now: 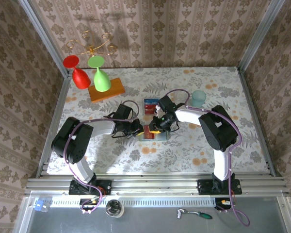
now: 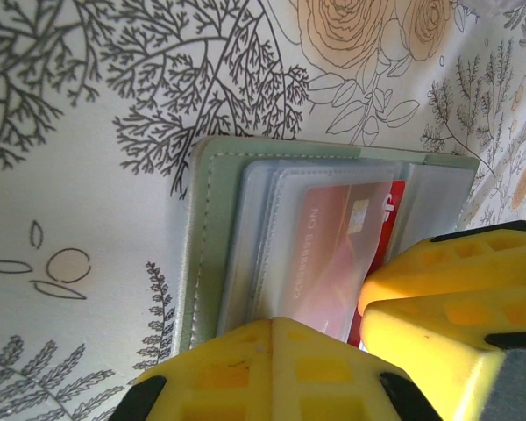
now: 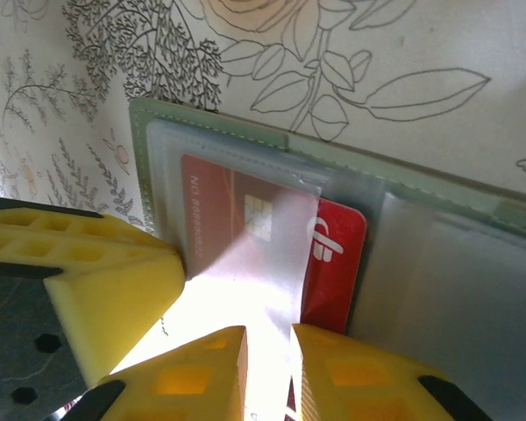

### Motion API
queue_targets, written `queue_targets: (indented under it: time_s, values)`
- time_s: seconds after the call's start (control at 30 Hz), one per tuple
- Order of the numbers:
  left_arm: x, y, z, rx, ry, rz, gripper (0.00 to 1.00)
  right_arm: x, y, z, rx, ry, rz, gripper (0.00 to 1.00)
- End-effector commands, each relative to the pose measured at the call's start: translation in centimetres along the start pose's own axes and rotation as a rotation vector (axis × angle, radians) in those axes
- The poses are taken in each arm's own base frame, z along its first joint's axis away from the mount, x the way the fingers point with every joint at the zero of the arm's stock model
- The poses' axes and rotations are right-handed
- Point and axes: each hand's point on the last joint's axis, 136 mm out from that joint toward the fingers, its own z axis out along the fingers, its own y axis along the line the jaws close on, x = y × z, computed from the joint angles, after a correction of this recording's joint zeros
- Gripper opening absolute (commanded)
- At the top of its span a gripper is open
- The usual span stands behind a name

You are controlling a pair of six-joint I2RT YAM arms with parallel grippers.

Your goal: Take the credit cards out of the card holder

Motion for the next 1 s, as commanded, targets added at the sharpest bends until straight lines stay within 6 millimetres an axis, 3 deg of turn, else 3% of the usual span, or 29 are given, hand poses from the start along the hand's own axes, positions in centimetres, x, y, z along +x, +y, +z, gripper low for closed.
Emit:
queue_targets:
  time_s: [0.0, 0.57, 0.97]
  values:
    - [0.9, 2.0, 0.5, -0.072, 0.039, -0.024, 0.0, 0.5, -1.4, 0.1, 0.079, 0.017, 0.013, 0.22]
    - [0.7, 1.8, 0.5, -0.074, 0.039, -0.019, 0.0, 0.1, -1.2, -1.1, 0.116, -0.006, -0.026, 0.23]
    - [0.0, 0.7, -0.2, -0.06, 0.029, 0.008, 0.0, -0.2, -0.5, -2.1, 0.111, -0.035, -0.042, 0.23]
